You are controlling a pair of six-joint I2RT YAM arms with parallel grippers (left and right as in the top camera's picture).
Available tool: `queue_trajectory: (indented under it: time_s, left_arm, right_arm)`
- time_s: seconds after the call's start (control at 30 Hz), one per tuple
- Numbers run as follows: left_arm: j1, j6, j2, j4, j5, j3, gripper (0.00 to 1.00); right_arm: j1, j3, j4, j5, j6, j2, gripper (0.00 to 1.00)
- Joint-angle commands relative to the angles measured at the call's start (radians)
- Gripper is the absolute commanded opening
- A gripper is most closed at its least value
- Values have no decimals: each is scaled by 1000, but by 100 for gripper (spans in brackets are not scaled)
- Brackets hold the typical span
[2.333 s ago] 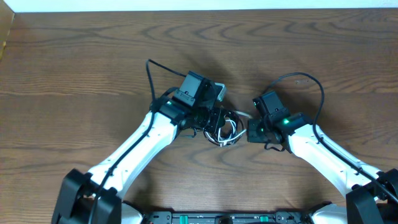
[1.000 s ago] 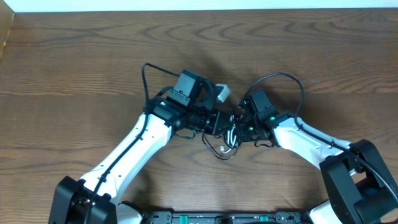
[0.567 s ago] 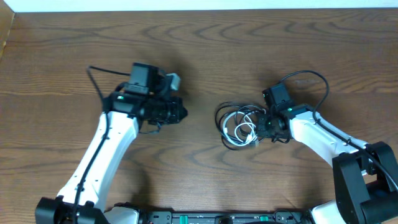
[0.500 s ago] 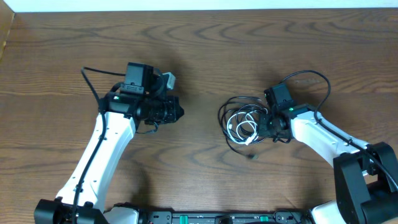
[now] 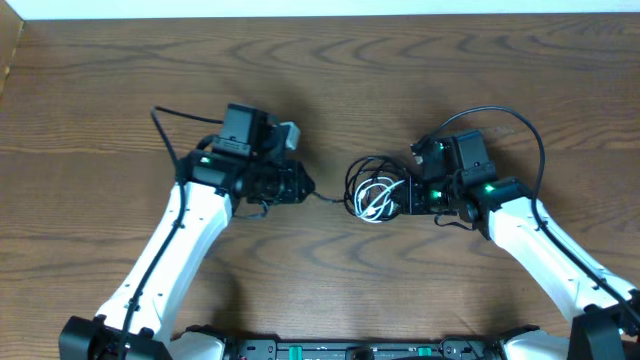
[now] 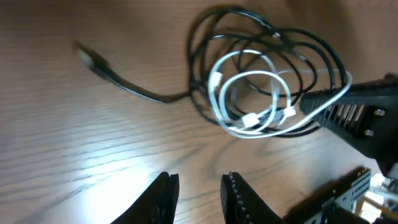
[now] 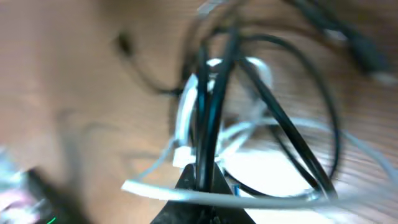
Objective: Untangle cables
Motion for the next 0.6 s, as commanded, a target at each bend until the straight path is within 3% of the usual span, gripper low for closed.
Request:
queue_trajectory:
  time_s: [0.0, 0.47, 0.53, 0.57]
  left_arm:
    - [-51, 20, 9, 24, 9, -4, 29]
    - [-236, 20, 159, 203, 8, -19, 33]
    - [-242, 19, 197, 244, 5, -19, 34]
    - [-243, 20, 233, 280, 5, -19, 34]
  right_arm:
    - [-7, 1, 13, -183, -40, -27, 1]
    - [18, 1, 23, -225, -65, -29, 1]
    - [16, 1, -7, -164, -56, -29, 1]
    - [16, 1, -61, -40, -14, -29, 1]
